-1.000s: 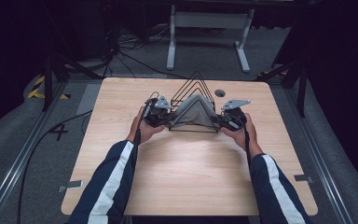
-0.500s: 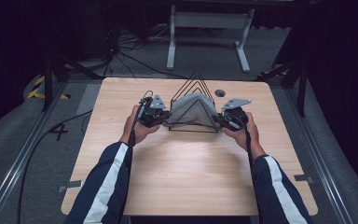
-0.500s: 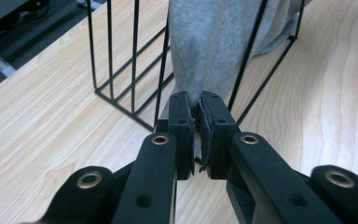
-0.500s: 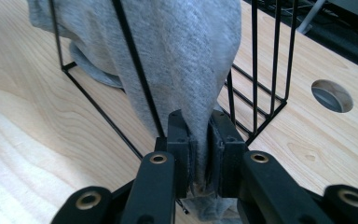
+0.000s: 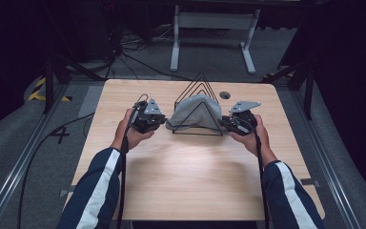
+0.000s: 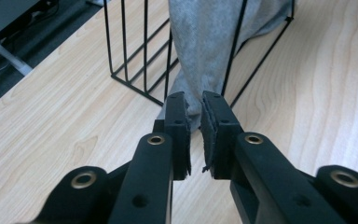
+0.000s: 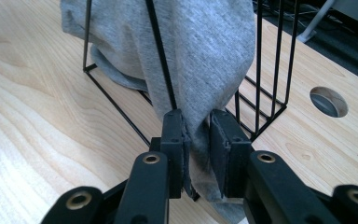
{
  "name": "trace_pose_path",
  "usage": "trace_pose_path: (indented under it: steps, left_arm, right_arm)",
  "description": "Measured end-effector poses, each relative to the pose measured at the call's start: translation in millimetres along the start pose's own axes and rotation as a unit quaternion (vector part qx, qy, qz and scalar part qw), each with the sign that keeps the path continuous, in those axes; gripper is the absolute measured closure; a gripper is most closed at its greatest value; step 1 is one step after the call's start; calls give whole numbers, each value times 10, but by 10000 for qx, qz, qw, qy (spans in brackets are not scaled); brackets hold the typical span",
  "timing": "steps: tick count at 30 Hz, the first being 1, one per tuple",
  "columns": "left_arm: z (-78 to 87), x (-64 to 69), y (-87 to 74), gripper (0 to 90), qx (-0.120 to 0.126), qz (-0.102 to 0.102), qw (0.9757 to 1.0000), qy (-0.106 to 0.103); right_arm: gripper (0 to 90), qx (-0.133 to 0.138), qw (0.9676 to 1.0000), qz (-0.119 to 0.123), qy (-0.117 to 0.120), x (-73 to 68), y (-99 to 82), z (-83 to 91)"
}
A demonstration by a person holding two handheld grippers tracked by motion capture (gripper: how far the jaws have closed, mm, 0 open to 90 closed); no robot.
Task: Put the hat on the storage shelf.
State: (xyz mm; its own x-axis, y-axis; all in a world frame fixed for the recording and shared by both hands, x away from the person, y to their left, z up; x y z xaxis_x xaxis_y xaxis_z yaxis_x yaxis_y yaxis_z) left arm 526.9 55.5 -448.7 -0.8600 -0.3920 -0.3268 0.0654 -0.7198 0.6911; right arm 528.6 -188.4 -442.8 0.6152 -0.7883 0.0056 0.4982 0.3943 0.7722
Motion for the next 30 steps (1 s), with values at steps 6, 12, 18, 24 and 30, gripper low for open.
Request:
trace_pose_path:
  steps: [6, 12, 18, 24, 30]
  left_arm:
    - [93, 19, -82, 784, -91, -72, 9999, 31]
    - [184, 58, -164, 752, -105, -12, 9999, 8]
    - [249, 133, -283, 681, -180, -2, 9998, -109]
    - [300, 200, -453, 614, -295, 29, 9995, -130]
    - [398, 255, -604, 518, -504, -49, 9987, -59]
  right_arm:
    - [731, -63, 10000, 61, 31, -23, -48, 56]
    - [708, -85, 9999, 78, 2, -8, -99, 133]
    - [686, -139, 9998, 130, -49, -1, -157, 202]
    - [643, -191, 9997, 137, -55, 19, -253, 291]
    - [644, -372, 9990, 232, -29, 32, -385, 351]
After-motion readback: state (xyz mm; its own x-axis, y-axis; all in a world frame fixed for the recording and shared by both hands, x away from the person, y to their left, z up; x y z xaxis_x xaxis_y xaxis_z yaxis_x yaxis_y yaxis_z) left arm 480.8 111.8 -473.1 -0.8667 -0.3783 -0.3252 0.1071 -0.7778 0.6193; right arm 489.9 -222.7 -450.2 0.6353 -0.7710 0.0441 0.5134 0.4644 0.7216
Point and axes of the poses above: each handheld gripper's, and its own axes: z roughly backward along the jaws, y roughly out of its top, x roughly to its right, the point moved 10 cm from there along -z, roughly forward along the jaws, and after that the axes turned 11 degrees about -z, right-handed, at the moved point
